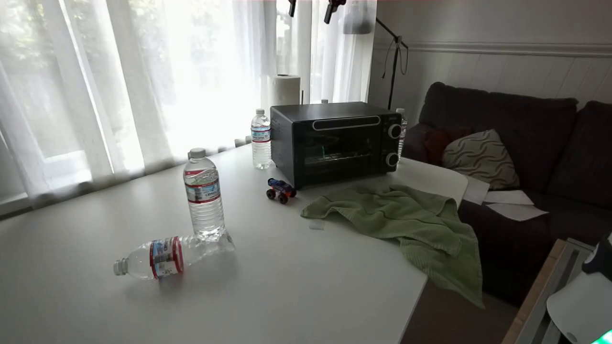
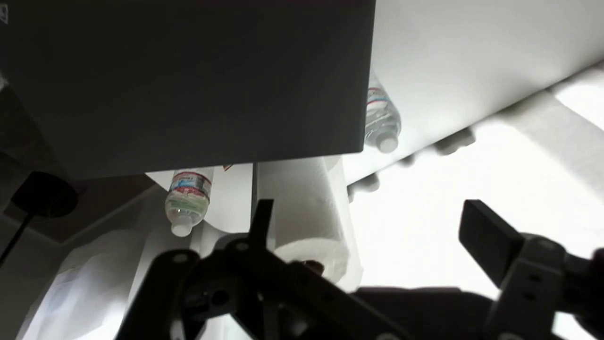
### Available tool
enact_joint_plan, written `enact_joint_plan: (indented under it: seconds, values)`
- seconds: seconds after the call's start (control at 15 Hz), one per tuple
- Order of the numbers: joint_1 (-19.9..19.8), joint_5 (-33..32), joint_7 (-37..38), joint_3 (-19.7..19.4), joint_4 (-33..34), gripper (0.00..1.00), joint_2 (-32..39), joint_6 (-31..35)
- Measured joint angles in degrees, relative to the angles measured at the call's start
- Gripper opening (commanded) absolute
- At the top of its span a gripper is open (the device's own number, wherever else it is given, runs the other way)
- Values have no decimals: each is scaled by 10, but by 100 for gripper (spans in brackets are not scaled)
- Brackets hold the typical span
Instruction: Move the paper towel forward
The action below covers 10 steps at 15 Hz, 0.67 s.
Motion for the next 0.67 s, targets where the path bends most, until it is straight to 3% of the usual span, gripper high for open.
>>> enact_joint_plan:
  seconds: [0.47,0.67]
  values:
    - [10,-8,14,-75,214,100,196,13]
    - [13,-7,20,-85,268,100,244,13]
